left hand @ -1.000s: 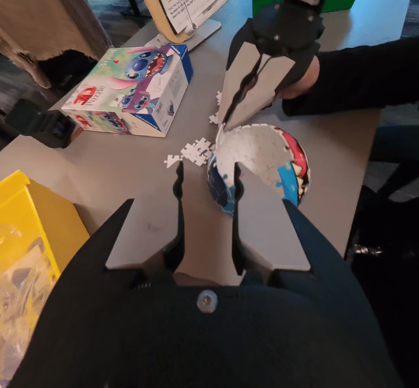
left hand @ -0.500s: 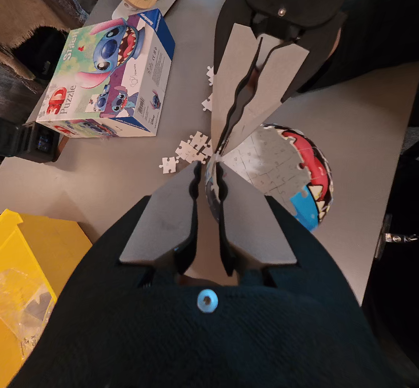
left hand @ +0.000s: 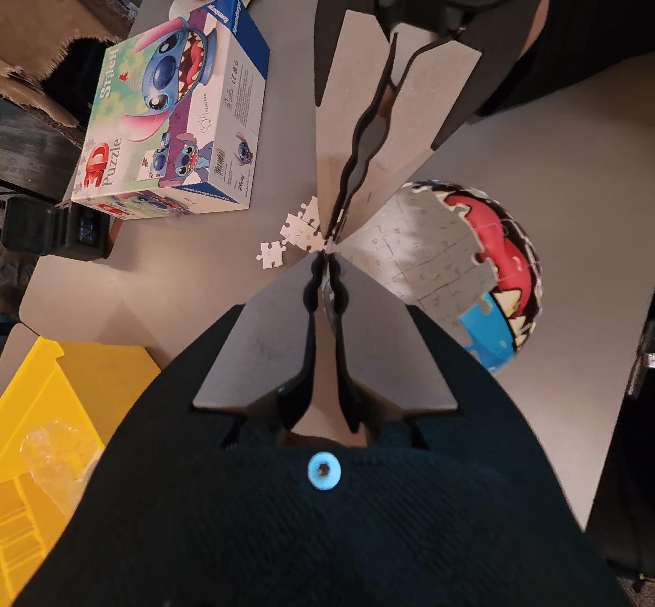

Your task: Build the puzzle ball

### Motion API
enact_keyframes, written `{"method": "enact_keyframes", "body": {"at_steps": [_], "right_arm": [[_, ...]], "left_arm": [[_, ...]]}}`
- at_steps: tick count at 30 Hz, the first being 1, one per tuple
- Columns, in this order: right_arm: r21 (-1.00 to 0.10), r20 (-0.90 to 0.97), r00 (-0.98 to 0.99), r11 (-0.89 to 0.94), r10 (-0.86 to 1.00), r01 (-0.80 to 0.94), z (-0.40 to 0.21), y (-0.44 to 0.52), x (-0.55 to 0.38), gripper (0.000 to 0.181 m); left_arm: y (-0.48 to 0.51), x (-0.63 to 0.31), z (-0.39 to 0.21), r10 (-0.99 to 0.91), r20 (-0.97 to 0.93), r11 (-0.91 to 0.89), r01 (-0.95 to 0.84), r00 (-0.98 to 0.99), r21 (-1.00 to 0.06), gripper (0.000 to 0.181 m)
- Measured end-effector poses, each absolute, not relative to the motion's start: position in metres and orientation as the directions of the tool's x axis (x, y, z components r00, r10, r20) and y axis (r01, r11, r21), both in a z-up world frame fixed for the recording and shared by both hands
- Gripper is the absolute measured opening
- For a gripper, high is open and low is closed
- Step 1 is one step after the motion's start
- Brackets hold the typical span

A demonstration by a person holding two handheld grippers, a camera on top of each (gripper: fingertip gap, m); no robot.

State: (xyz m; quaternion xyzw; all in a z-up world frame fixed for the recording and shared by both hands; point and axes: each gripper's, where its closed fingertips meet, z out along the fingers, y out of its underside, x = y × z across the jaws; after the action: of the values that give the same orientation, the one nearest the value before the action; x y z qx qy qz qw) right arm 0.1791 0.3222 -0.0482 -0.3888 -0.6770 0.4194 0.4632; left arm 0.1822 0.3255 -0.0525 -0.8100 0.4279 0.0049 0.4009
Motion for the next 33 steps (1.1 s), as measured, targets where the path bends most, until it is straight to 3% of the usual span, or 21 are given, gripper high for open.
{"method": "enact_keyframes", "body": {"at_steps": [19, 23, 28, 33], "right_arm": [[-0.943, 0.274, -0.271, 0.313, 0.923, 0.113, -0.026, 0.329, 0.198, 0.012], [-0.955, 0.174, -0.321, 0.239, 0.931, 0.174, -0.025, 0.335, 0.2, 0.016], [-0.93, -0.112, -0.5, 0.087, 0.859, 0.358, -0.035, 0.334, 0.199, 0.028], [-0.892, -0.1, -0.522, 0.156, 0.847, 0.424, -0.041, 0.335, 0.182, 0.034]], "left_arm": [[0.326, 0.184, -0.053, -0.655, -0.425, -0.3, -0.731, 0.625, -0.612, 0.0], [0.325, 0.185, -0.053, -0.634, -0.468, -0.281, -0.748, 0.616, -0.602, 0.0], [0.325, 0.184, -0.053, -0.611, -0.523, -0.266, -0.776, 0.594, -0.572, 0.0], [0.326, 0.183, -0.052, -0.592, -0.546, -0.261, -0.782, 0.593, -0.566, 0.0]]}}
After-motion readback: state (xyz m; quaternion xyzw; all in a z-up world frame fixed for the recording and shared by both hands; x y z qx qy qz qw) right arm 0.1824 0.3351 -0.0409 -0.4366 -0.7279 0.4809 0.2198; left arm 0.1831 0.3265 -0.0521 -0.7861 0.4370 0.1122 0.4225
